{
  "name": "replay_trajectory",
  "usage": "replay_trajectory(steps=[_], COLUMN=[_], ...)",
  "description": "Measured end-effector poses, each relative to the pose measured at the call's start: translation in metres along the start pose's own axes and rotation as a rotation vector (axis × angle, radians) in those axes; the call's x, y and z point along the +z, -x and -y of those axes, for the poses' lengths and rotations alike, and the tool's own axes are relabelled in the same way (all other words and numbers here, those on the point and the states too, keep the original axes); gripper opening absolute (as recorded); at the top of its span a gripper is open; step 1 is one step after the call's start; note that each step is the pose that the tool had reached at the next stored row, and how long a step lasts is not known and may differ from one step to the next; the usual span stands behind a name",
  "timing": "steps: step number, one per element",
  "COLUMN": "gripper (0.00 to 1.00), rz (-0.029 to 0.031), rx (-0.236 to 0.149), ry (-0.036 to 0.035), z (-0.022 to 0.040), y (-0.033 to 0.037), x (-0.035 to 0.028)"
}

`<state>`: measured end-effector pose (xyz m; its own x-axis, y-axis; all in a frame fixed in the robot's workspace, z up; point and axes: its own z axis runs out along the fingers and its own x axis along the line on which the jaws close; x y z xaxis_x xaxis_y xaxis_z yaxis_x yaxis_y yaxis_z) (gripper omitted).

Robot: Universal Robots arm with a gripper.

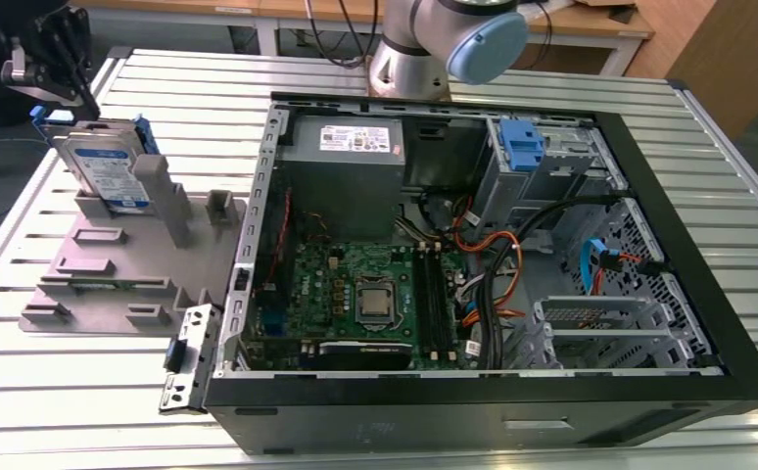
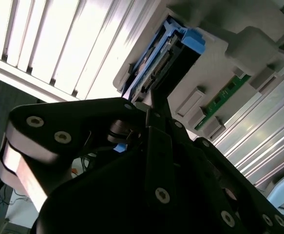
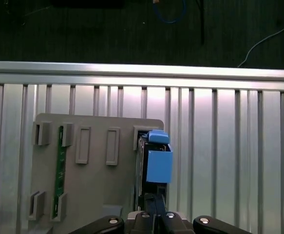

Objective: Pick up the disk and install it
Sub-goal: 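Pick up the disk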

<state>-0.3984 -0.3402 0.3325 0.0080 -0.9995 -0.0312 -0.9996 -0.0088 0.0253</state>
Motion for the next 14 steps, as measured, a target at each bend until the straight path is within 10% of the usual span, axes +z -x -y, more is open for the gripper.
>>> replay_trajectory(steps=[14], gripper=[0.11], rz=[0.0002], rx=[0.012], ry=[-0.0108], z=[-0.0024], y=[0.0000], x=[0.0007])
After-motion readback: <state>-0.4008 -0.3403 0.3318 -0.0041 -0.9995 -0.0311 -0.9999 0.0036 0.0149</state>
